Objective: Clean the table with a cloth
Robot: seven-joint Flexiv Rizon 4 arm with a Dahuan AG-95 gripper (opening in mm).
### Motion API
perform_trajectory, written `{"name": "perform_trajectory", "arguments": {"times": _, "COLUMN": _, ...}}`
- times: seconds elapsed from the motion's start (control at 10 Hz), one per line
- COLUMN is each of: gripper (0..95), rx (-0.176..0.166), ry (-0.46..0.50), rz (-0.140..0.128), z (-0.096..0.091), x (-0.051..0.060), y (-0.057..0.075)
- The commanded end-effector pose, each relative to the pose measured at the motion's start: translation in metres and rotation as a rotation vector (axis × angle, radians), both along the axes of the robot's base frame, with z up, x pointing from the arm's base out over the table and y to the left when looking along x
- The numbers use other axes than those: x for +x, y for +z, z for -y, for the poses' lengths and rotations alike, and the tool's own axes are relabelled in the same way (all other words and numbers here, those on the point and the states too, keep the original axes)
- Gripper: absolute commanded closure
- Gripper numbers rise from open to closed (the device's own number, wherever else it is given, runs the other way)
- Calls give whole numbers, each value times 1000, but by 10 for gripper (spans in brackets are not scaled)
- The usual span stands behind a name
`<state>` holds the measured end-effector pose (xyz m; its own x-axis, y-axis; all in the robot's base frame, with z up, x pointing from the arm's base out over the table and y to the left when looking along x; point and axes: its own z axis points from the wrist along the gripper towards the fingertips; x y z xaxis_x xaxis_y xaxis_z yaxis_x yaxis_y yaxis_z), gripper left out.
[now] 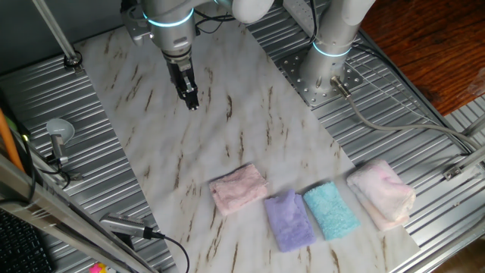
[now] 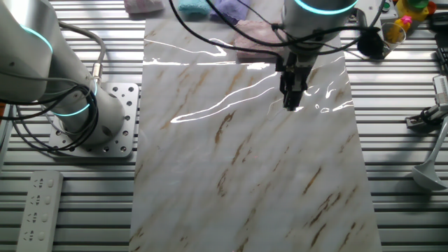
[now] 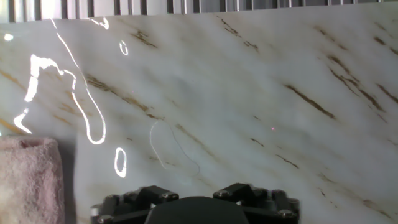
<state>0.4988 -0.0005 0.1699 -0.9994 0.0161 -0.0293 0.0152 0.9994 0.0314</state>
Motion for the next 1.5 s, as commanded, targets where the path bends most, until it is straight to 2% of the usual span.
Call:
{"name": "perform_trajectory", "arguments": {"times": 0.1, "gripper": 950, "rx": 1, "ry": 12, "rz": 0, "z": -1, "x": 1, "y": 0}}
{"name": "perform_trajectory", "arguments": {"times": 0.8, "gripper": 950, "rx": -5, "ry": 35, "rz": -1, "z": -1, "x": 1, "y": 0}}
{"name": "perform_trajectory", "arguments": {"times": 0.9, "gripper": 950, "rx": -7, "ry": 72, "rz": 0, "z": -1, "x": 1, "y": 0}}
{"name": "perform_trajectory", "arguments": {"times": 1.5, "gripper": 950, "rx": -10, "ry": 150, "rz": 4, "z": -1, "x": 0, "y": 0}}
